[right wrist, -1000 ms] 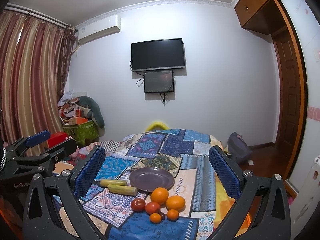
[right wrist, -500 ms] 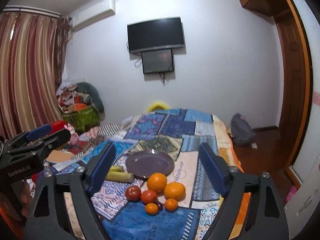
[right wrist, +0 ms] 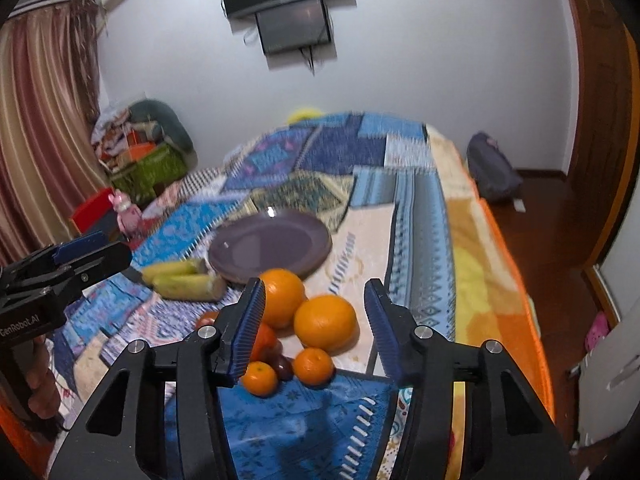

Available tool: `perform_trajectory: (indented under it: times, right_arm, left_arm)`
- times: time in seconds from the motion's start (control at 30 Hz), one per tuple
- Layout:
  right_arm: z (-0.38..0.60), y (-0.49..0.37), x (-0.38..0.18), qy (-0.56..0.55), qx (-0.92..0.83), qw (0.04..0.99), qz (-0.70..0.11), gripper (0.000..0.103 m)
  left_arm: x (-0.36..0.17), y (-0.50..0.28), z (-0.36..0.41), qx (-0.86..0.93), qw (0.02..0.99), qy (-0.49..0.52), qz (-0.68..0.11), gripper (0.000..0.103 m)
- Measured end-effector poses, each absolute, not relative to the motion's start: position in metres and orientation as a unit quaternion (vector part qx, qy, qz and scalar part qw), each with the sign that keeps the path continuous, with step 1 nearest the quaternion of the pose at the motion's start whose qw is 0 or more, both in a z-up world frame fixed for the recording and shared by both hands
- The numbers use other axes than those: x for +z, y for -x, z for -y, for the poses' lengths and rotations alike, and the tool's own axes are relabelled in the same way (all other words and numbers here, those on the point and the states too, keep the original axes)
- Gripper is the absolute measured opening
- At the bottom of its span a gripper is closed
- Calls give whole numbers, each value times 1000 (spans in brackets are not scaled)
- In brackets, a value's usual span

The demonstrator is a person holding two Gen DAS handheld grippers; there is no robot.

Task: Organize fruits
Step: 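Close the right tool on a large orange while the left tool grasps another orange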

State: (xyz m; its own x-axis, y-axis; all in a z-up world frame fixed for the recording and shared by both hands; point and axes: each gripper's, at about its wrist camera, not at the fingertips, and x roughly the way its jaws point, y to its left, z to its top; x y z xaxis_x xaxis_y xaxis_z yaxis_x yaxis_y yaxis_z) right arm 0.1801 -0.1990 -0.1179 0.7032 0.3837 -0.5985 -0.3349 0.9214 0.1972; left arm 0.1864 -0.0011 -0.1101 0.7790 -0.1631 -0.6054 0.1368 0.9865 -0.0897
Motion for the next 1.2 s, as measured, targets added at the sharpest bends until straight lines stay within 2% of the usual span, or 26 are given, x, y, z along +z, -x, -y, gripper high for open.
perform_trajectory:
  times: [0.37,0.63,0.73,0.9,1.2]
  right_arm:
    - [194,-224,-165,-26,210,884,-416,48]
    - [185,-241,-185,-26,226,862,-453,49]
    - [182,-244,-188,-19,228,860,-457,57]
    - [178,-255,-198,-20,235,848,-475,65]
    - [181,-254,-204,-8,234,843,-485,63]
  left_arm:
    - [-169,-259,26,-111,905,7,-410,70]
    - [-194,-284,27,-119,889,11,-443,70]
    - [-199,-288,27,-121,885,14,-449,70]
    - [-206,-294,29,-128,878,19,-461,70]
    - [-216,-307,42,-152,861,22,-484,71]
